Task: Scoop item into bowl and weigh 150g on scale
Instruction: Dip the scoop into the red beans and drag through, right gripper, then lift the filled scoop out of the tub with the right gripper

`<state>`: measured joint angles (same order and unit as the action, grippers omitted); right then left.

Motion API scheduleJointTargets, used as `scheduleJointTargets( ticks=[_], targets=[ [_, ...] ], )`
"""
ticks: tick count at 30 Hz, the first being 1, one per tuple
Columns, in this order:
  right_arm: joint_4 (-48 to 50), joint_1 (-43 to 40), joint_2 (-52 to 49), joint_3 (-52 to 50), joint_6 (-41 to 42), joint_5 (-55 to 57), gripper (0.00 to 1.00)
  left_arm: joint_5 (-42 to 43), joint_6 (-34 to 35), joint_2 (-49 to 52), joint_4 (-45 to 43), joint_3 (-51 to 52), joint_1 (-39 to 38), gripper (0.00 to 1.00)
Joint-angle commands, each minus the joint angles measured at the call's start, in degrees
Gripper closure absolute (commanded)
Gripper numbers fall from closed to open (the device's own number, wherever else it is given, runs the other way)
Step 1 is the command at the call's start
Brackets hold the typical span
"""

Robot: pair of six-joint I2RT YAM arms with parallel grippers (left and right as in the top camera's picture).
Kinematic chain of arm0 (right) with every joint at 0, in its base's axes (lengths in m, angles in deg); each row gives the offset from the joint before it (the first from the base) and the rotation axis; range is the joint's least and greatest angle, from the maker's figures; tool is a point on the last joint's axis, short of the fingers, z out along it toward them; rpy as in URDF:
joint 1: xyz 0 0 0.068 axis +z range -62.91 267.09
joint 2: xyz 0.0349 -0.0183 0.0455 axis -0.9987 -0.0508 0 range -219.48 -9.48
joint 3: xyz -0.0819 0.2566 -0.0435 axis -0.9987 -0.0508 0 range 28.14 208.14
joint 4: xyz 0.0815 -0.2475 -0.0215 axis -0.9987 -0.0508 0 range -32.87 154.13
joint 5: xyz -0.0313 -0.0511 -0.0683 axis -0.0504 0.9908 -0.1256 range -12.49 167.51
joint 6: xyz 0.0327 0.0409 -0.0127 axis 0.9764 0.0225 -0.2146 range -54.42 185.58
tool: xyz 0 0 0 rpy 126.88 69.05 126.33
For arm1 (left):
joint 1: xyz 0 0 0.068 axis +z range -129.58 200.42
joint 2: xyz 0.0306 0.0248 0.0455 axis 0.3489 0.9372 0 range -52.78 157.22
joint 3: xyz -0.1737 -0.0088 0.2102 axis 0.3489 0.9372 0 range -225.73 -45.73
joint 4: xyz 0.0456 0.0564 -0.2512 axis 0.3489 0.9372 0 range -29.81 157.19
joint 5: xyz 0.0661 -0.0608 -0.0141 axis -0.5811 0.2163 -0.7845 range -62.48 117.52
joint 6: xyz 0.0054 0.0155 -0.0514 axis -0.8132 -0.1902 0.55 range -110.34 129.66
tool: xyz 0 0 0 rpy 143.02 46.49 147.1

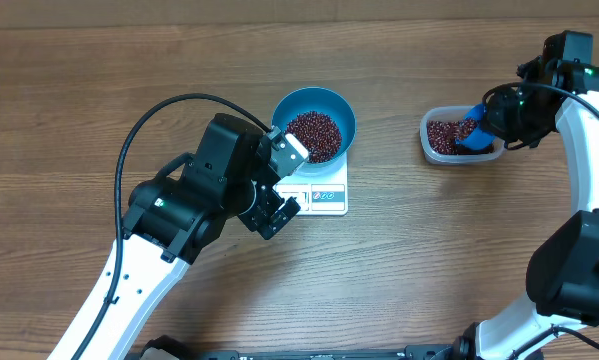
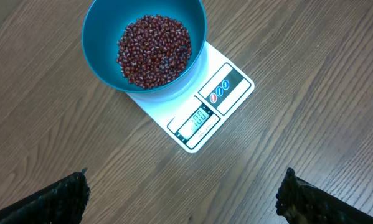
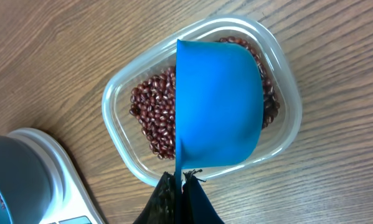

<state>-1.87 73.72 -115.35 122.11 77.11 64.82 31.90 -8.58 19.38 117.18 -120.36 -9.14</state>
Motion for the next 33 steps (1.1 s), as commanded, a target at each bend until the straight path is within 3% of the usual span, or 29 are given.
scheduleJointTargets(
  ticks=[1,21,33],
  targets=[
    [-0.2,-0.2,-0.22,1.79,-2.51,-2.4,0.96,-0.35,-1.05,-0.15,-0.26,-1.29,0.39,0.01],
    [-0.33,-0.7,-0.22,1.79,-4.63,-7.67,0.96,-0.35,-1.05,-0.15,-0.26,-1.29,0.39,0.0],
    [-1.38,-6.86,-0.22,1.79,-7.82,-20.7,0.96,-0.35,-1.05,-0.15,-0.26,-1.29,0.39,0.0]
  ],
)
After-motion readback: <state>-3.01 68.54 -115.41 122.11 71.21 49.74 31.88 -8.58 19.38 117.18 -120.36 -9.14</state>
